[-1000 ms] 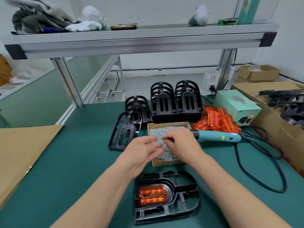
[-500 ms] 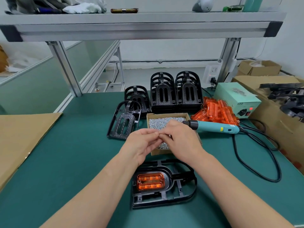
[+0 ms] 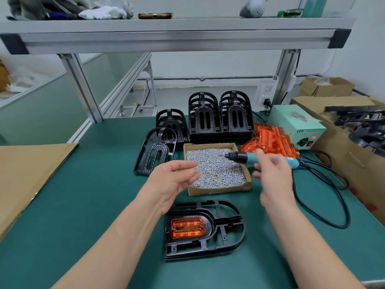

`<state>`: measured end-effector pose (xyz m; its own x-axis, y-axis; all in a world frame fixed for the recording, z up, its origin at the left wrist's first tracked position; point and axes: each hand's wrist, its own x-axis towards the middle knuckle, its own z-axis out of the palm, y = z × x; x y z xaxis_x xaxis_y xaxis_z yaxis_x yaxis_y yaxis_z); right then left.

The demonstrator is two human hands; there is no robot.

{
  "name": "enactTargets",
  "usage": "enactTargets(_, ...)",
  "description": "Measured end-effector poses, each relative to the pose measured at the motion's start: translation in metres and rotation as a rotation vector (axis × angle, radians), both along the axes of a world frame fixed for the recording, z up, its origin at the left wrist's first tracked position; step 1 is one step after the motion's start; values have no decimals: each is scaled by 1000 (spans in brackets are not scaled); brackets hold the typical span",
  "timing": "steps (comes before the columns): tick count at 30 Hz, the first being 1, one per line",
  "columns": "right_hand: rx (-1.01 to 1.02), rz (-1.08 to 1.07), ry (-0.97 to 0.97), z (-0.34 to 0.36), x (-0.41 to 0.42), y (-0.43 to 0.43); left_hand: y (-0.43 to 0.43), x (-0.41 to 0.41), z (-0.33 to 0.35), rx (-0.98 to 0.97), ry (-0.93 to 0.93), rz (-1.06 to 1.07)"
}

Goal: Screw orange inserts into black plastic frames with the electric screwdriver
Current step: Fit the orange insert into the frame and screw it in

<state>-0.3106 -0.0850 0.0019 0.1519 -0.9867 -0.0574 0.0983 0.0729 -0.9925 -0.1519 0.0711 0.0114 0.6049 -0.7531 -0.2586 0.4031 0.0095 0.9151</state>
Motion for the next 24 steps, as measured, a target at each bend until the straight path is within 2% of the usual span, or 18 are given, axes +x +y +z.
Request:
enactTargets(3, 384, -75, -230, -17, -14, -10, 13, -3, -7, -29, 26, 23)
enactTargets(6, 517, -29, -333, -20, -15, -22, 22, -9, -17, -50, 22, 48)
enactTargets(13, 577, -65, -363, -9, -2, -39, 34, -18, -30, -137, -68, 80)
enactTargets(17, 564, -66, -326, -11, 0, -35, 38, -18, -28, -187, -23, 71)
enactTargets(24, 584, 13, -386, -10, -8, -29, 41, -18, -29, -232, 23, 55)
